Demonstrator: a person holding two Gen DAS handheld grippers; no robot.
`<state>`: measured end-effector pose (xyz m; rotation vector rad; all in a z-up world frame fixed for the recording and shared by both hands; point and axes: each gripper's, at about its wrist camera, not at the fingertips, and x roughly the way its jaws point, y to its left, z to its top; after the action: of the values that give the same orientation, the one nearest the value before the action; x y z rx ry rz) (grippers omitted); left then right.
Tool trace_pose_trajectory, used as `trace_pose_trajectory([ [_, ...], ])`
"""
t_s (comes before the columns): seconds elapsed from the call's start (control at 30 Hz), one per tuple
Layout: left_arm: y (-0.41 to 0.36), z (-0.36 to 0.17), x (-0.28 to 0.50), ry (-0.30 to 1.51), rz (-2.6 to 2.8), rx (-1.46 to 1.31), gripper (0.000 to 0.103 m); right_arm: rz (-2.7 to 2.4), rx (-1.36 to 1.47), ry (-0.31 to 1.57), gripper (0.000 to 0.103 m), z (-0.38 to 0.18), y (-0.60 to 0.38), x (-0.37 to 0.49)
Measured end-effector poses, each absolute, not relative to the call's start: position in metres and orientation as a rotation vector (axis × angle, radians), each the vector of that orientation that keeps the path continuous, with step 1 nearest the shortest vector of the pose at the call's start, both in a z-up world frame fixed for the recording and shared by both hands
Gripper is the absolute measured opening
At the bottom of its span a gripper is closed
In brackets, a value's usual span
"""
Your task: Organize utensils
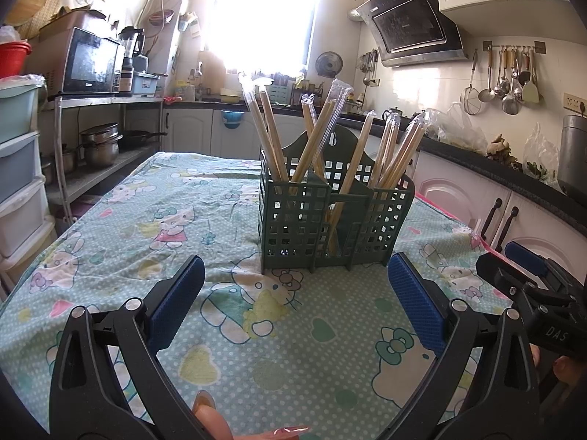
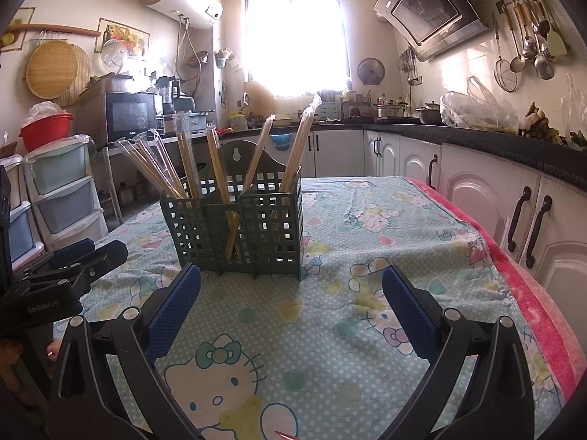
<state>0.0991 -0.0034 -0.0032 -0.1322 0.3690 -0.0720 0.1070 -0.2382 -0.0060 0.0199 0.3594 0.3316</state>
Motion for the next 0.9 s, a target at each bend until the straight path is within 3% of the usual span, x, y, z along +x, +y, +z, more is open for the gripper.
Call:
trace_pose_trajectory([
  [0.9,-0.0005,-0.0083,0.1039,0.403,-0.075,-0.141,0.092,0.319,0.034,0.389,0.096,-0.0062,-0.2431,0.1083],
])
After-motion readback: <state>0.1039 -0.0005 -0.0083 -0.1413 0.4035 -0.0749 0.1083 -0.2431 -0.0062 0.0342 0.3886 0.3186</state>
